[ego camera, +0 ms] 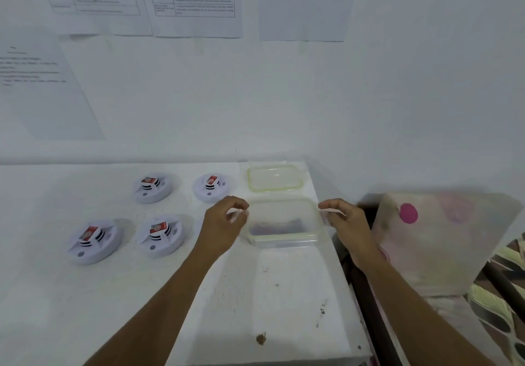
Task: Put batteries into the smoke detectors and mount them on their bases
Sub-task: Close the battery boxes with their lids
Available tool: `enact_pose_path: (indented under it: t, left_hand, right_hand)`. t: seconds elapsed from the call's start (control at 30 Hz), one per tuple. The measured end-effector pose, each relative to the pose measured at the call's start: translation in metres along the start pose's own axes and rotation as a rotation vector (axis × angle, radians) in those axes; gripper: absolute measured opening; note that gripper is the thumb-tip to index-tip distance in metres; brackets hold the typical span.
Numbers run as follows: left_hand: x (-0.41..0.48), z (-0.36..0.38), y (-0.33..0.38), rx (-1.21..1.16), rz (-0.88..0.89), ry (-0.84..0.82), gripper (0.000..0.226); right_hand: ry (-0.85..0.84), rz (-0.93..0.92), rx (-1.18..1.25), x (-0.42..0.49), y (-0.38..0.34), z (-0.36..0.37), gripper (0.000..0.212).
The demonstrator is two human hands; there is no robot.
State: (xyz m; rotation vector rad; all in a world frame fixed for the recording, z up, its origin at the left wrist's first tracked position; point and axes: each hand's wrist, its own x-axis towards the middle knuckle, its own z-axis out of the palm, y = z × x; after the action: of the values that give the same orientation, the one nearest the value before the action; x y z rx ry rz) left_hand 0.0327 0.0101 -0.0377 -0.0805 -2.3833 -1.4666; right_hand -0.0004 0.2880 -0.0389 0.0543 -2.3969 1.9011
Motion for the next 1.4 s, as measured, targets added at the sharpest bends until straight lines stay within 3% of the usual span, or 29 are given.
enact_pose_path:
  t: [0.1, 0.2, 0.67, 1.07, 1.17, 1.27, 1.4]
  left_hand:
    - [-0.003, 0.006, -0.004, 0.069, 0.082, 0.056, 0.019]
    - [-0.001, 0.007, -0.006, 0.060, 0.017, 0.133, 0.020]
    - [-0.002, 0.016, -0.001, 0.018, -0.201, 0.127, 0.034]
    - [-0.007, 0.028, 0.004, 0.009, -0.246, 0.214, 0.025]
    - [-0.007, 0.029, 0.004, 0.028, -0.230, 0.169, 0.027]
    - [-0.001, 0.025, 0.006, 0.088, -0.135, 0.052, 0.040]
    - [0.006, 0.012, 0.004, 0.237, -0.004, -0.345, 0.097]
  right_hand:
    - [0.029, -0.008, -0.082, -0.003, 0.001, 0.011, 0.020]
    - [0.070, 0.033, -0.084, -0.005, 0.003, 0.019, 0.023]
    - [0.145, 0.139, 0.000, -0.005, 0.002, 0.021, 0.025]
    - [0.208, 0.148, -0.035, -0.007, -0.001, 0.029, 0.013]
    - [0.152, 0.151, -0.046, -0.006, -0.003, 0.026, 0.014]
    - [-0.016, 0.067, -0.149, -0.003, -0.006, 0.017, 0.033]
    - [-0.413, -0.102, -0.400, 0.003, -0.012, 0.007, 0.094]
